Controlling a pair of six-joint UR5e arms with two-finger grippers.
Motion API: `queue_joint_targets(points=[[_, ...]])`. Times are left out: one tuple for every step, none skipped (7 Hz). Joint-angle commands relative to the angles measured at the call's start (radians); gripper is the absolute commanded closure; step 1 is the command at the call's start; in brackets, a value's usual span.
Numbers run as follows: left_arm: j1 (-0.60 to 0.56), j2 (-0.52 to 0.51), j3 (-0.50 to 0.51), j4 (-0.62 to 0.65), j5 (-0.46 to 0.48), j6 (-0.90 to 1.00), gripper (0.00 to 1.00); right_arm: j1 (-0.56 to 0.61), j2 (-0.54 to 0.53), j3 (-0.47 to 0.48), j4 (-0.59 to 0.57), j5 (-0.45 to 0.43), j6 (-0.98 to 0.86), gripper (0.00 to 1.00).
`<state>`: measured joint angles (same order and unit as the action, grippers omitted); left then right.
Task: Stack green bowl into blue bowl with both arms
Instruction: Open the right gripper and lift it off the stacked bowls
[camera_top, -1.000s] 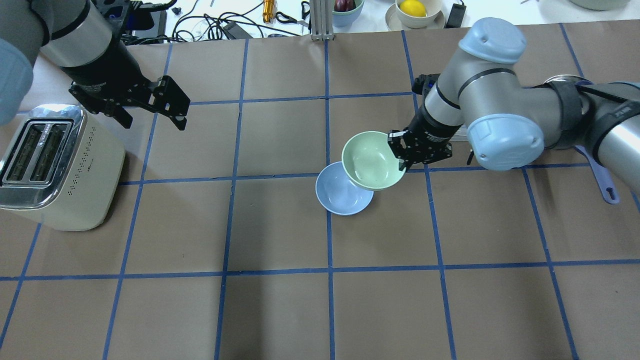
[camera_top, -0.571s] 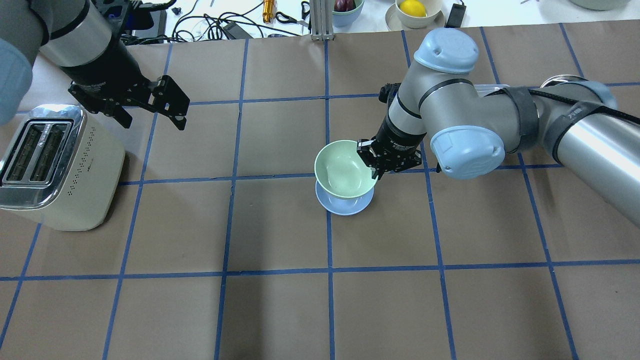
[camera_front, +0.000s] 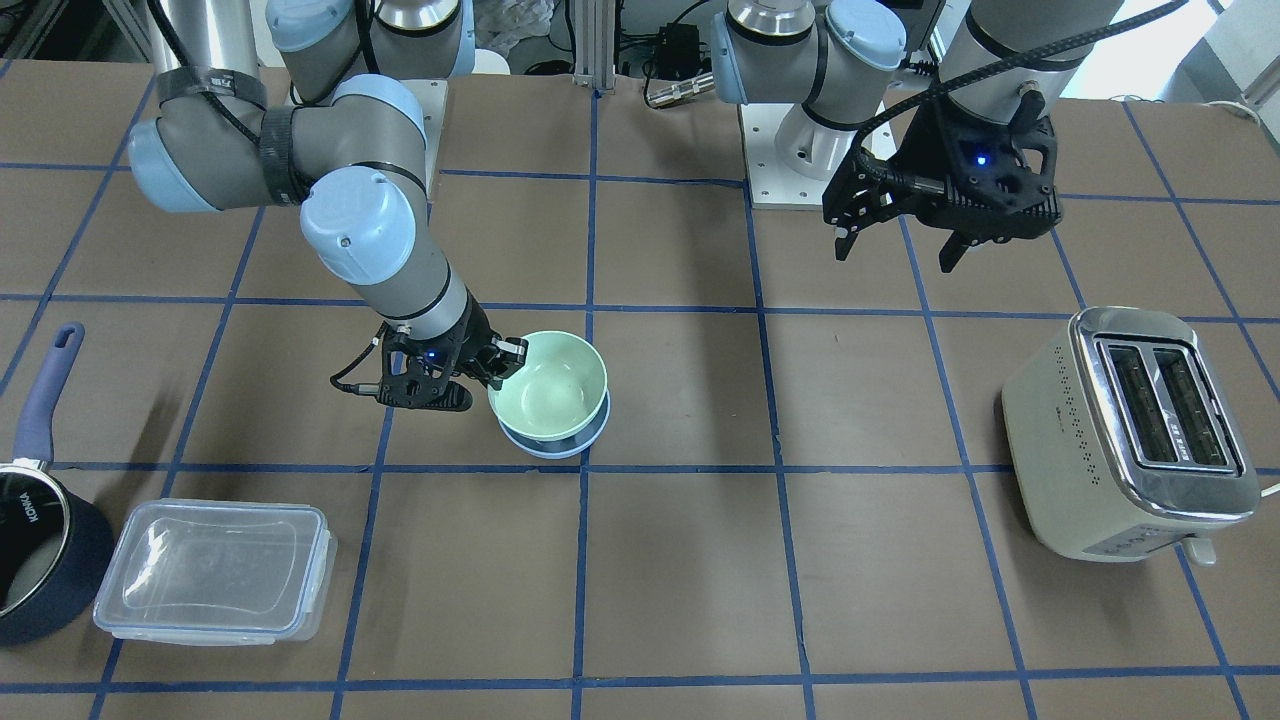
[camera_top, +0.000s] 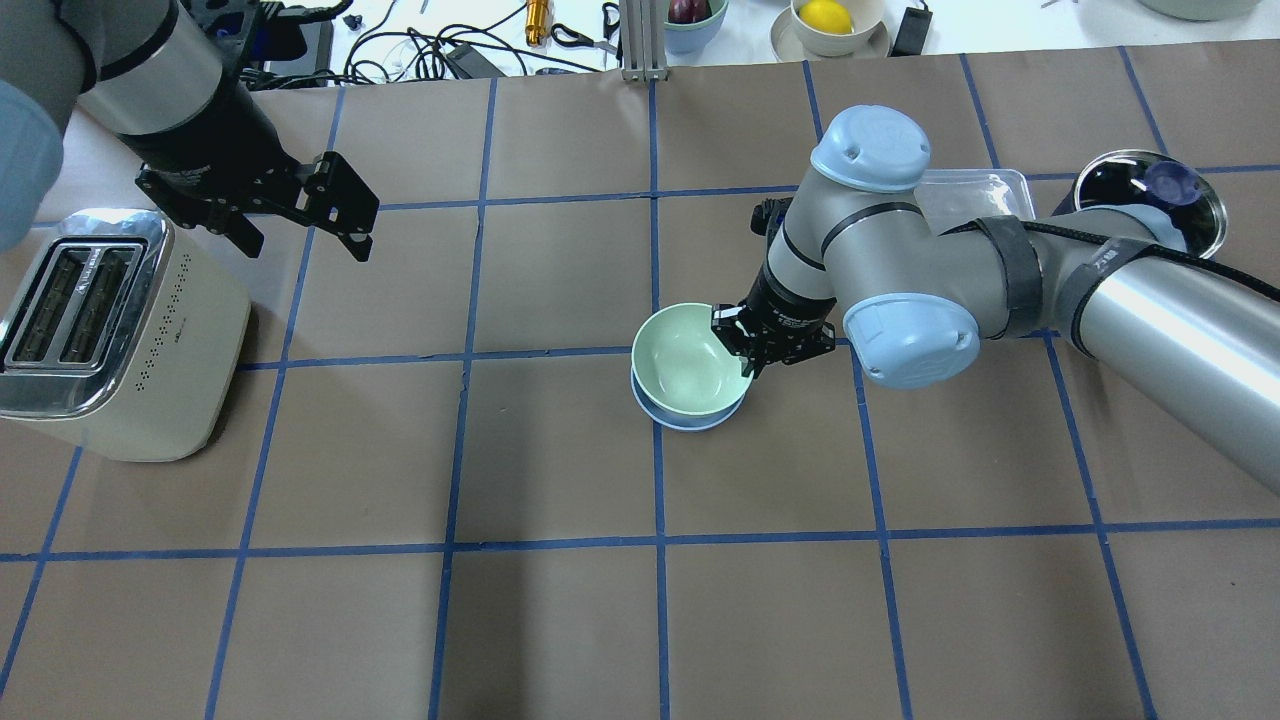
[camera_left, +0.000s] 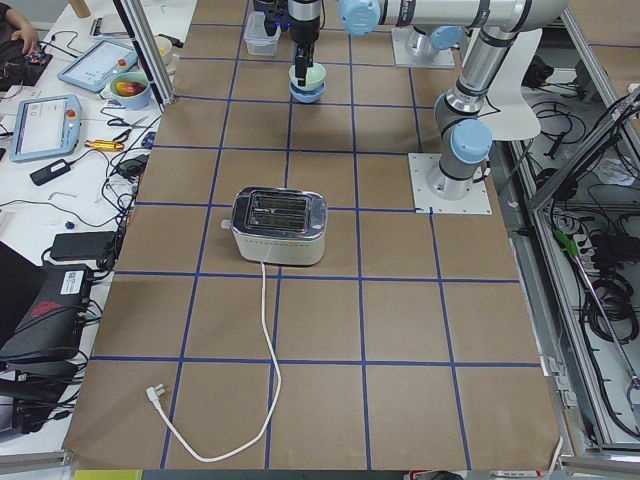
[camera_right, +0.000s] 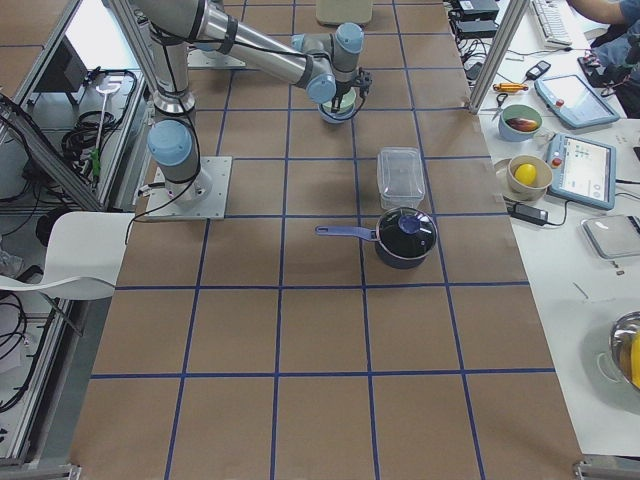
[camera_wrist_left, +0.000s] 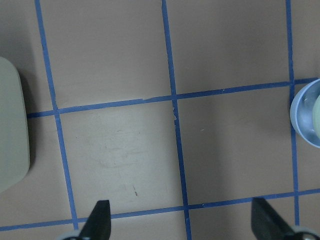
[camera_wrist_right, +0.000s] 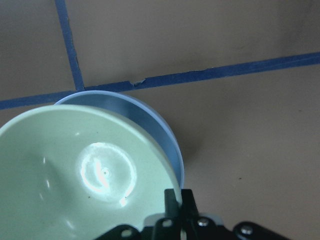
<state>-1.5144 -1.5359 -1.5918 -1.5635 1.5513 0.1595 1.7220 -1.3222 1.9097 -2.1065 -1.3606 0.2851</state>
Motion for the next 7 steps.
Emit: queue_joint_targets(points=[[-0.001, 0.000, -0.001, -0.001, 0.000, 0.000, 0.00, 0.001, 0.005, 0.002, -0.009, -0.002, 0.002, 0.33], [-0.001, 0.000, -0.001, -0.001, 0.000, 0.000, 0.00, -0.001, 0.005, -0.003, -0.009, 0.001, 0.023, 0.12], [-0.001, 0.000, -0.001, -0.001, 0.000, -0.002, 0.00, -0.002, 0.002, -0.021, -0.007, 0.000, 0.038, 0.07], [-0.001, 0.000, -0.001, -0.001, 0.000, 0.000, 0.00, -0.021, -0.005, -0.078, 0.012, -0.005, 0.028, 0.04], [-0.001, 0.000, -0.001, -0.001, 0.000, 0.000, 0.00, -0.024, -0.023, -0.165, 0.104, -0.035, 0.023, 0.01], [-0.001, 0.000, -0.001, -0.001, 0.000, 0.000, 0.00, -0.025, -0.035, -0.298, 0.297, -0.048, 0.022, 0.00], [-0.001, 0.000, -0.001, -0.001, 0.000, -0.002, 0.00, -0.027, -0.049, -0.442, 0.517, -0.049, 0.011, 0.00]])
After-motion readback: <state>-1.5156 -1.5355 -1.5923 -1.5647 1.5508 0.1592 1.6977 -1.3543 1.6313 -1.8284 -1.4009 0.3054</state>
